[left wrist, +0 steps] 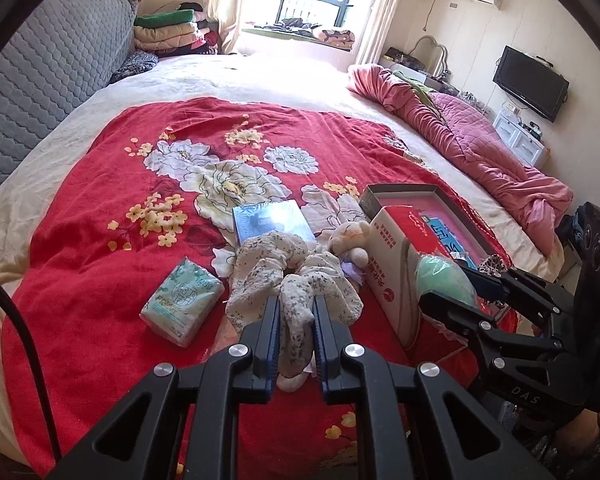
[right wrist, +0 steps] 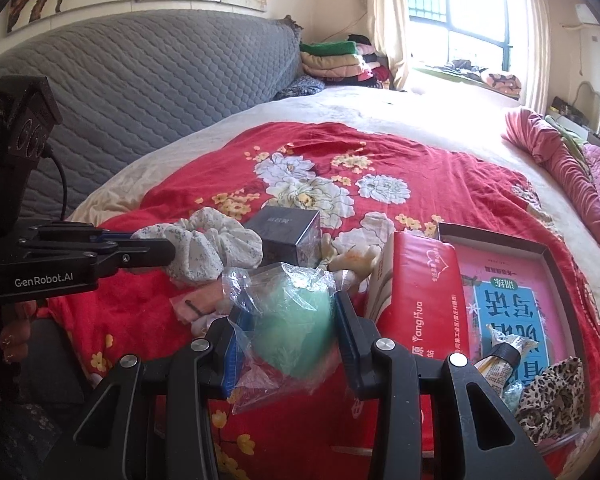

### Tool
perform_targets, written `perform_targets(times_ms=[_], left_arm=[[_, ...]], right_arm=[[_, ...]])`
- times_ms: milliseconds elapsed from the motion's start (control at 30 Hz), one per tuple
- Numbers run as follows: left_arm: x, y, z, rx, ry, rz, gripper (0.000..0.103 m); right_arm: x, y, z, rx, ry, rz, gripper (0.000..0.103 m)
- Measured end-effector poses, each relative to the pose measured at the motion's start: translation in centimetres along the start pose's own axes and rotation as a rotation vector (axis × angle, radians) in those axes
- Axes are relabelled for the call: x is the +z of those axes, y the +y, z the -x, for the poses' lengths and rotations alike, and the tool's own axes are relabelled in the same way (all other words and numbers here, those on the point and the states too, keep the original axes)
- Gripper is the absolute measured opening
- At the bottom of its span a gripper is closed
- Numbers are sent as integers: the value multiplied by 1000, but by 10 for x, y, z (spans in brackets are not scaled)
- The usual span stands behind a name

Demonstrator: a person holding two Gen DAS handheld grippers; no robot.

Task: Organize soft objects
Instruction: 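Carry the scrunchie with left tool while right carries the bagged green ball over the tray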

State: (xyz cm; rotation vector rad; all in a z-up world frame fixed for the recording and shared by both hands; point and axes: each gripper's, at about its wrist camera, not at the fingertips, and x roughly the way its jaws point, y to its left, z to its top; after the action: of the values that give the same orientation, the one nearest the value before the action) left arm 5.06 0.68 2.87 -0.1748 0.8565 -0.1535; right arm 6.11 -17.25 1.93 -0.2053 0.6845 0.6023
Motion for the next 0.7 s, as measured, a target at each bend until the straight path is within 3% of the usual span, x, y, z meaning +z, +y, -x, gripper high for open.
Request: perform_targets(times_ms=[267, 700], left_arm=[[9, -26, 6, 32, -15, -22, 15], [19, -58, -1, 14, -7, -34, 15]], right_arm=[[4, -15, 21, -4, -61, -31, 42], [4, -51, 46, -25, -119, -113, 42]])
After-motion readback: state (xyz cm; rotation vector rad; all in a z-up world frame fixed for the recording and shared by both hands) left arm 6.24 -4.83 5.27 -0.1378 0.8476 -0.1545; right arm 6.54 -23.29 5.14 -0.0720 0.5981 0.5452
